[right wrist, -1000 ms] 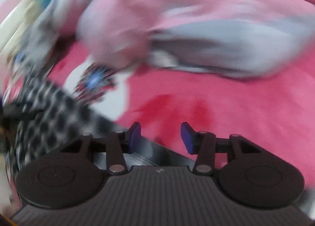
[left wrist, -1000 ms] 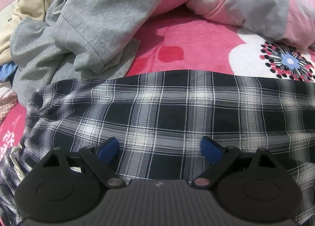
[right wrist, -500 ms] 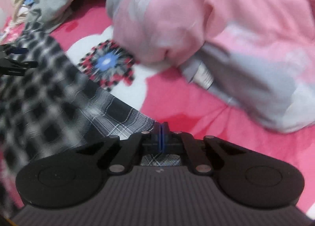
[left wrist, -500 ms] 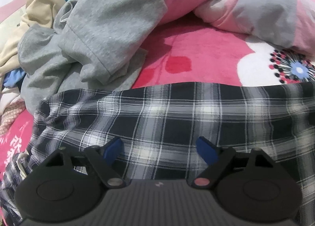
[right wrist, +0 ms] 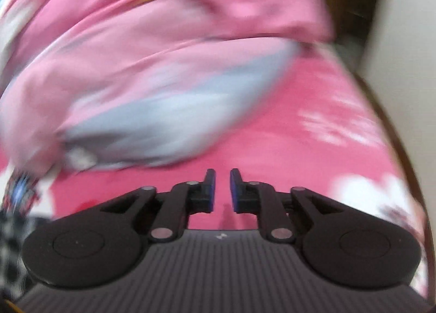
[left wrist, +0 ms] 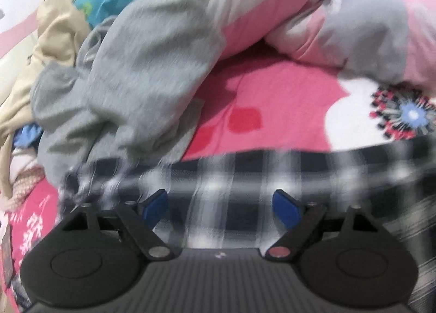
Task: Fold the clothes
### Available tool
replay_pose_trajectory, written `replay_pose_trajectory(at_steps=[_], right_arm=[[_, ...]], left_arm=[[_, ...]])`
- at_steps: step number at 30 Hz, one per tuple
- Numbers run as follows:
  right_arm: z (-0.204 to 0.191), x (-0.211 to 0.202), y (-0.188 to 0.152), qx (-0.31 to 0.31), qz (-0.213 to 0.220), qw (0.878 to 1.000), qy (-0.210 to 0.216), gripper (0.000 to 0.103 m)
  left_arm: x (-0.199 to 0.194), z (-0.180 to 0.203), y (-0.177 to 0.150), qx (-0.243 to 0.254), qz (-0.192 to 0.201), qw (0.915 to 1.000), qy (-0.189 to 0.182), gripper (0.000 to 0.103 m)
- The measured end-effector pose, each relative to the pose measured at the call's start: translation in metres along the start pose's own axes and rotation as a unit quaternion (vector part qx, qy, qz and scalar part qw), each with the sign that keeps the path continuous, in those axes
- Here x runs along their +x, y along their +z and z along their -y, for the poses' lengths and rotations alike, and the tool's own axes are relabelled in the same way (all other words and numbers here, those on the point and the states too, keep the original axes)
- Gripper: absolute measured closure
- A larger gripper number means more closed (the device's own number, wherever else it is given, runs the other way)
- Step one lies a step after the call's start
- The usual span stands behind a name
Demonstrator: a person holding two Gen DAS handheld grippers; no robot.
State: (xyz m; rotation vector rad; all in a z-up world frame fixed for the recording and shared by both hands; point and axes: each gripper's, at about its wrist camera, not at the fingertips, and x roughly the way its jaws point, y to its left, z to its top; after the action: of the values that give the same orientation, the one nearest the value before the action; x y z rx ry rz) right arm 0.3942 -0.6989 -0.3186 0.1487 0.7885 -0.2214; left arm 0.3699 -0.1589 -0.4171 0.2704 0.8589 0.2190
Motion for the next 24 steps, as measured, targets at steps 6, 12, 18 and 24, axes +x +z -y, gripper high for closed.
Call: replay_pose_trajectory(at_steps=[6, 12, 18, 24], right_arm=[[0.100, -0.003, -0.038, 0.117, -0.085, 0.989, -0.026, 0.069], [0.077, 0.020, -0.060, 0.039, -0.123, 0.991, 0.025, 0.071], [0.090, 0.028, -0.051, 0.095, -0.082, 0.992, 0.023, 0.054], [0.091, 0.050, -0.052, 0.095, -0.110, 0.989, 0.031, 0.053]], left_arm=[[0.004, 0.032, 0.012, 0.022, 0.006, 0.9991, -0.035, 0.017], [0.010, 0.055, 0.010, 0.048, 0.004, 0.9983, -0.032, 0.017], [0.011, 0.056, 0.009, 0.059, 0.004, 0.9978, -0.030, 0.017], [0.014, 0.058, 0.010, 0.055, 0.001, 0.9982, -0.025, 0.017]])
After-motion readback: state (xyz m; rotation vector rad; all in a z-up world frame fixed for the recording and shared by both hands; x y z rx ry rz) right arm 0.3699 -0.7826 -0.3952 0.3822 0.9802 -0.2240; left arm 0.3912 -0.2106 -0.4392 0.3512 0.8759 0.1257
